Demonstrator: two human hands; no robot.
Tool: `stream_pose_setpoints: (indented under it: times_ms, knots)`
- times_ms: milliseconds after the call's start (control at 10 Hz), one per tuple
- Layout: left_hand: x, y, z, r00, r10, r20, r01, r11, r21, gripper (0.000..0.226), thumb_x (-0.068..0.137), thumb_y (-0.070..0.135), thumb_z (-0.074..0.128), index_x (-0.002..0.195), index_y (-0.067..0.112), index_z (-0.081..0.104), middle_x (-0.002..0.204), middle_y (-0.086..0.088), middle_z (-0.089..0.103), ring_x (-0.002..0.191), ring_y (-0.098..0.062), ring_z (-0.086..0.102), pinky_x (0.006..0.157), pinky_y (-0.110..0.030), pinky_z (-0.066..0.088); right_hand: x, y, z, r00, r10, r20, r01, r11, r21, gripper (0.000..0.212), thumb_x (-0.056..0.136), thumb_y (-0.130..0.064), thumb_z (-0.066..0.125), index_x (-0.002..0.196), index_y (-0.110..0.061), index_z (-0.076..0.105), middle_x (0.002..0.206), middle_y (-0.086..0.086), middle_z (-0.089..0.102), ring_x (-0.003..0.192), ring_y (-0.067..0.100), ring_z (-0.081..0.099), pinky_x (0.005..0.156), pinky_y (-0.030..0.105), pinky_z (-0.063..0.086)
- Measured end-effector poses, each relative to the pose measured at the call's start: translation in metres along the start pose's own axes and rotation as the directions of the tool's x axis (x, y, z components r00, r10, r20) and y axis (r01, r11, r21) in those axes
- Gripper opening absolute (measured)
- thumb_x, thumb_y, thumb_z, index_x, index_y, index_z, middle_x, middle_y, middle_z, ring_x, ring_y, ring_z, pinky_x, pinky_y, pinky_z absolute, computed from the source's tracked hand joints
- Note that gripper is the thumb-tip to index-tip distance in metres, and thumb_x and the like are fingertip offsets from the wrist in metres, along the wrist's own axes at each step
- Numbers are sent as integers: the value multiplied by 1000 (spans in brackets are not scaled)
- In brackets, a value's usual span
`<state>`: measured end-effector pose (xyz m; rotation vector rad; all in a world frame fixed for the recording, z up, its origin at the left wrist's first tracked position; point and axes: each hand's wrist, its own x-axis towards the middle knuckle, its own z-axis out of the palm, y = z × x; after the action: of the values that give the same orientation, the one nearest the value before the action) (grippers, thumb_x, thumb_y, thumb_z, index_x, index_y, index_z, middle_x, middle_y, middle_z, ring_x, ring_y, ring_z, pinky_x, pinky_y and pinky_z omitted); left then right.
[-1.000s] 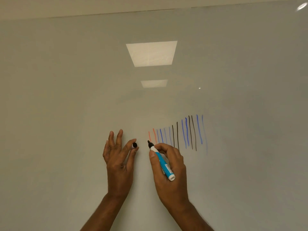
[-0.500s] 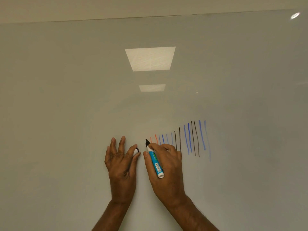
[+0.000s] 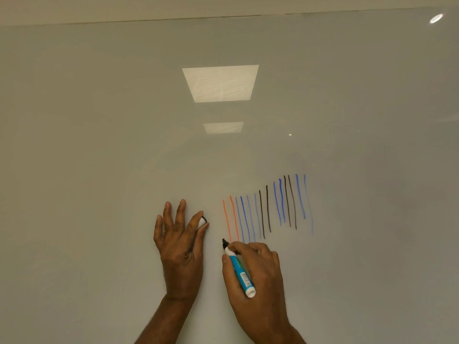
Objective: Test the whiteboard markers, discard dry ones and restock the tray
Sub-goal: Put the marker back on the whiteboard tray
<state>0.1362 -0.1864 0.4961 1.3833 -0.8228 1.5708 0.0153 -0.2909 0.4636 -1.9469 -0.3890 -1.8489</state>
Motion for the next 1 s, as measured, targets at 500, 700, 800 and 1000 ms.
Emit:
stream_pose_setpoints:
  times_ms: [500,700,800,1000]
  knots:
    - [1,0,0,999,39,-13,-39,999,18,35,98,27,60,128,10,68,149,-14,53,151,-29,34,124,-53,23,23,4,24,993,61,-99,-54,996,75,42,96,-66,32,134,-49,41,101,2,64,87,17,65,66,61,51]
    - [-1,-2,2,1000,15,-17,-14,1000,17,36,98,28,60,127,9,68,149,-11,53,151,-28,34,124,-54,23,2,-13,-7,993,97,73,-99,995,14,18,91,-33,64,109,-30,67,102,-15,60,95,11,61,80,32,53]
    - [-2,1,-3,1000,-16,26,16,1000,0,37,97,30,60,129,13,66,148,-9,53,152,-26,32,124,-55,22,-3,-18,-12,972,197,127,-204,978,43,15,90,-37,64,104,-33,67,98,-20,60,92,9,61,79,29,53]
    - [-22,25,-29,1000,-5,12,5,999,-34,40,99,34,57,136,20,59,145,4,53,150,-6,31,124,-35,22,-17,-19,-24,705,615,352,-707,650,280,95,30,-100,54,97,-32,56,91,-16,67,86,-1,68,86,23,55]
